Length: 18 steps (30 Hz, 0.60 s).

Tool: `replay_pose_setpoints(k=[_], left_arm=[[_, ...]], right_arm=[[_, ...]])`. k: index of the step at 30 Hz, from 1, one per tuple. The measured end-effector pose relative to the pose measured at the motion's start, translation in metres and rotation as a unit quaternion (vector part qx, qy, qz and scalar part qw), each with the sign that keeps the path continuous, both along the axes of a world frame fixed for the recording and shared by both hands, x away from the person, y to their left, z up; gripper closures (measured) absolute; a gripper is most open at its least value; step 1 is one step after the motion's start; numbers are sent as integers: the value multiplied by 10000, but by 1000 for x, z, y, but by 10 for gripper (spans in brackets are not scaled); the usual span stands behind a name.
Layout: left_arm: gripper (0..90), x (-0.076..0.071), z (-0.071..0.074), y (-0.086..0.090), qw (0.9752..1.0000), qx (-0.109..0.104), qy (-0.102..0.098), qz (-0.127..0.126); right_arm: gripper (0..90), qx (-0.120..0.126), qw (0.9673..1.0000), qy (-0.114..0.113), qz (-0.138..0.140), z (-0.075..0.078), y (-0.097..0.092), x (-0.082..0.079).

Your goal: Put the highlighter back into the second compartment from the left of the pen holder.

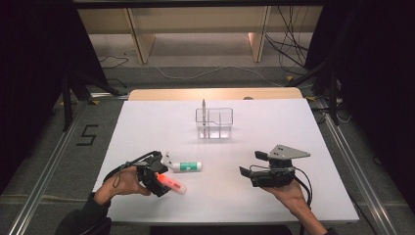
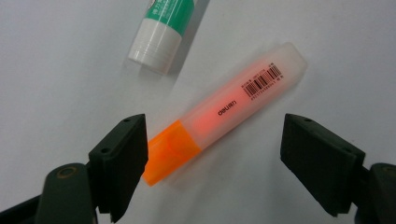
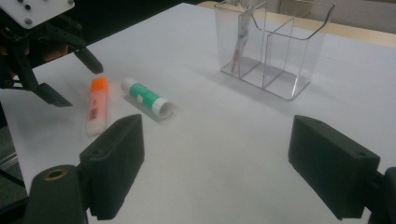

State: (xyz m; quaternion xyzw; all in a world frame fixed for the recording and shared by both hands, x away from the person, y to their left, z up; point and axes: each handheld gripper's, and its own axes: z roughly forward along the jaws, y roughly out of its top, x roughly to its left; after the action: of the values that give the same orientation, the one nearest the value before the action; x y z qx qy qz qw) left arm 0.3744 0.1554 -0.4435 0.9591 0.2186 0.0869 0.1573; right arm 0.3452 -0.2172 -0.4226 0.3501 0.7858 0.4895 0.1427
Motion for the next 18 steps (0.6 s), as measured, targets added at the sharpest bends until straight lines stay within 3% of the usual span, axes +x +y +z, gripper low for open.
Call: replay_pose_setpoints(k=[6, 18], left_arm=[[235, 4, -5, -1, 9998, -28, 79, -151], [240, 12, -15, -5, 9983, 304, 235, -429]], right_arm=[[195, -2, 10000, 9, 13, 0, 0, 0], [196, -21, 10000, 47, 61, -2, 2, 1]])
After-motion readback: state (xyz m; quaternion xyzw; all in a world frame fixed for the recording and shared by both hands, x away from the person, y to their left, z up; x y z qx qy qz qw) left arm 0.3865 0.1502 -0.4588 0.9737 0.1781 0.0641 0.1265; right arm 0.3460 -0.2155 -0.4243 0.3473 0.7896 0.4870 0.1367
